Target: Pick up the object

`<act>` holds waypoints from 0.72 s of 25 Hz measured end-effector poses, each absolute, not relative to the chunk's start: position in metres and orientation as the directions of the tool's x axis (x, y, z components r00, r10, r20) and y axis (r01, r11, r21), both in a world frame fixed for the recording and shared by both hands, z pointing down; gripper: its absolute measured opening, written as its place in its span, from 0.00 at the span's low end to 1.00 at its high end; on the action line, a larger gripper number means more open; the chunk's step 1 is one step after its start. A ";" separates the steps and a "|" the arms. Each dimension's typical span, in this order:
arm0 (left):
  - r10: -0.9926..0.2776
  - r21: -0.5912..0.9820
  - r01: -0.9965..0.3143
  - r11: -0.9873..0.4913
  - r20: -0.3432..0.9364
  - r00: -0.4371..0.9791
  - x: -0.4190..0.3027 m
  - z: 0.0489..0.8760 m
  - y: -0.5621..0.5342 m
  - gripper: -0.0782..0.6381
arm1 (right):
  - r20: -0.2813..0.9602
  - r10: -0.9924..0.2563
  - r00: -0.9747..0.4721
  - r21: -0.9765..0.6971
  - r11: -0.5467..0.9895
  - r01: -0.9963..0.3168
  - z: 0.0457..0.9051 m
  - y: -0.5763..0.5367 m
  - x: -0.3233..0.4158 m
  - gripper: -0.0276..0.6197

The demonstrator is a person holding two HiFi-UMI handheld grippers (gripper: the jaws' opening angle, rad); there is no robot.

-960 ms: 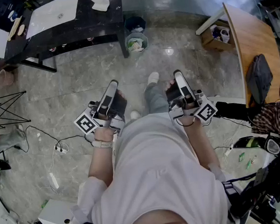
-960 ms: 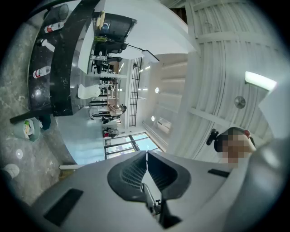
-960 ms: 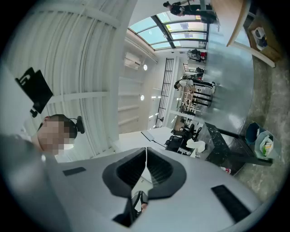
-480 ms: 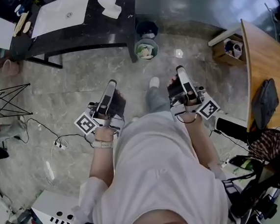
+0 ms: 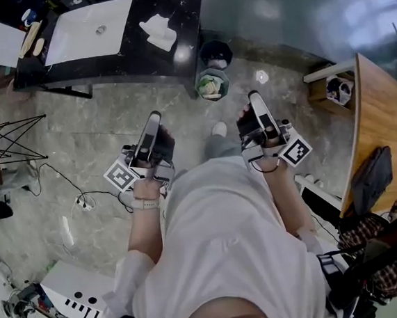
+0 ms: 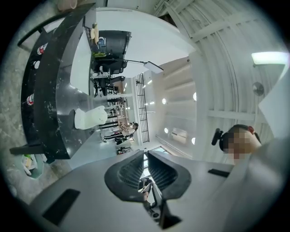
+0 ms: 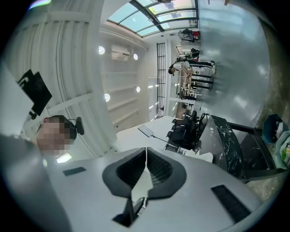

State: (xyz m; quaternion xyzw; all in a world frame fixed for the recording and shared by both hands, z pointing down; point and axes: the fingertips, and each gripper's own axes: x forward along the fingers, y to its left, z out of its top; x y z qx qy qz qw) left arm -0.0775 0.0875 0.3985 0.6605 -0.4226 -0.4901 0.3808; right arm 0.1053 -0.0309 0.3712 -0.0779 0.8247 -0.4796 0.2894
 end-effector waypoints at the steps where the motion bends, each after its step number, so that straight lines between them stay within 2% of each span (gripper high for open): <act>1: -0.936 0.919 -0.191 -0.343 -0.318 0.154 -0.081 0.399 0.076 0.12 | -0.400 -0.397 -0.826 -0.836 0.528 0.152 0.370 -0.042 0.101 0.08; 6: -0.957 0.919 -0.270 -0.288 -0.265 0.118 -0.098 0.406 0.026 0.15 | -0.386 -0.348 -0.854 -0.838 0.519 0.167 0.370 -0.090 0.084 0.08; 14: -0.987 0.907 -0.391 -0.155 -0.128 0.095 -0.116 0.425 -0.033 0.31 | -0.359 -0.289 -0.887 -0.850 0.494 0.183 0.382 -0.141 0.067 0.08; 18: -0.994 0.905 -0.414 -0.098 -0.072 0.078 -0.123 0.429 -0.054 0.42 | -0.362 -0.274 -0.891 -0.850 0.489 0.195 0.382 -0.157 0.065 0.08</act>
